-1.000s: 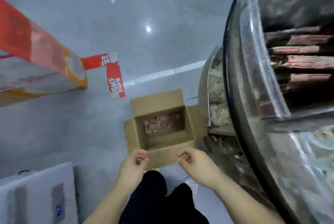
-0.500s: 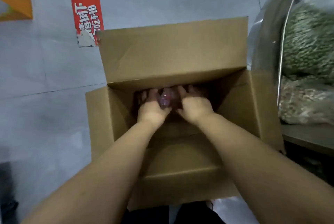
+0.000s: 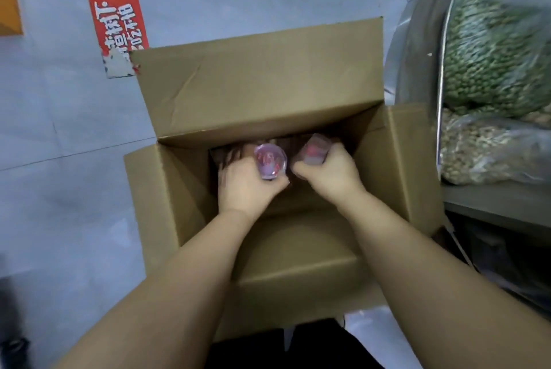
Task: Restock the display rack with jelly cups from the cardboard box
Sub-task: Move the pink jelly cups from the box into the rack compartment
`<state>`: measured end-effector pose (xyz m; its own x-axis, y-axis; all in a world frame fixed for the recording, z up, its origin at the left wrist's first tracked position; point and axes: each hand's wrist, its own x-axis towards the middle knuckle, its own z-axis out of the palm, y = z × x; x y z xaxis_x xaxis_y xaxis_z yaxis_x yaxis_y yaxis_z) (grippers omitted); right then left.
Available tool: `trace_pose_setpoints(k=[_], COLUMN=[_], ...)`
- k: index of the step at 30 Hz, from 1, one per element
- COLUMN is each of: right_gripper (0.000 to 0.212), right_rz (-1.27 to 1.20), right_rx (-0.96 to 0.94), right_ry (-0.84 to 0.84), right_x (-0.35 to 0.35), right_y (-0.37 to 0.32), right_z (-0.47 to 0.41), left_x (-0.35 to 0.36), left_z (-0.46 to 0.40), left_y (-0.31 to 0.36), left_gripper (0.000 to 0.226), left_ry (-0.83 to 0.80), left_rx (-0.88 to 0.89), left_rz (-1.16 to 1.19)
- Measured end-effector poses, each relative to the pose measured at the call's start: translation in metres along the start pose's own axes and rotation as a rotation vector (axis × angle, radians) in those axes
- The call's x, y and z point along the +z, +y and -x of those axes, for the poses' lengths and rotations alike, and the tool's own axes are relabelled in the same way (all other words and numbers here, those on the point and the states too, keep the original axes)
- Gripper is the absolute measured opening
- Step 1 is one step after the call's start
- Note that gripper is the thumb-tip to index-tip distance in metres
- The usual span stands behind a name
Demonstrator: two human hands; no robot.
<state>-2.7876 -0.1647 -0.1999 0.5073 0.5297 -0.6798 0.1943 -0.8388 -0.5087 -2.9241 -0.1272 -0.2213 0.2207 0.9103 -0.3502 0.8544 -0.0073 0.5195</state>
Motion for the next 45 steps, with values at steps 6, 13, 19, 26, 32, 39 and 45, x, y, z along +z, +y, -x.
trace_pose_setpoints(k=[6,13,19,26,32,39,45], right_gripper=[0.027,0.026,0.041,0.055,0.053,0.069,0.057], right_rz=[-0.802,-1.044,-0.453,-0.358,-0.337,-0.227,-0.695], right_rx=[0.242,0.098,-0.279,-0.345,-0.393,-0.473,-0.522], right_ry=[-0.295,-0.416,0.04,0.73,0.961,0.885,0.559], right_x=[-0.07,-0.213,-0.338,-0.438,-0.487,-0.526,-0.552], right_y=[-0.051,-0.156,-0.198,-0.161,-0.115,-0.085,-0.074], right_z=[0.145,0.34,0.482,0.595,0.652,0.678,0.678], left_x=[-0.138,-0.331,-0.424,-0.444,-0.425,-0.41,-0.405], left_z=[0.087,0.189,0.256,0.335,0.39,0.435,0.426], left_y=[0.075,0.209,0.329,0.439,0.506,0.547,0.576], left_gripper=[0.034,0.033,0.038,0.043,0.057,0.044,0.041], left_ry=[-0.035,-0.199,-0.34,-0.588,-0.655,-0.8,-0.895], left_rx=[-0.114,0.19,0.541,0.808,0.916,1.105,1.008], left_rz=[0.62,0.777,0.787,0.873,0.841,0.679,0.667])
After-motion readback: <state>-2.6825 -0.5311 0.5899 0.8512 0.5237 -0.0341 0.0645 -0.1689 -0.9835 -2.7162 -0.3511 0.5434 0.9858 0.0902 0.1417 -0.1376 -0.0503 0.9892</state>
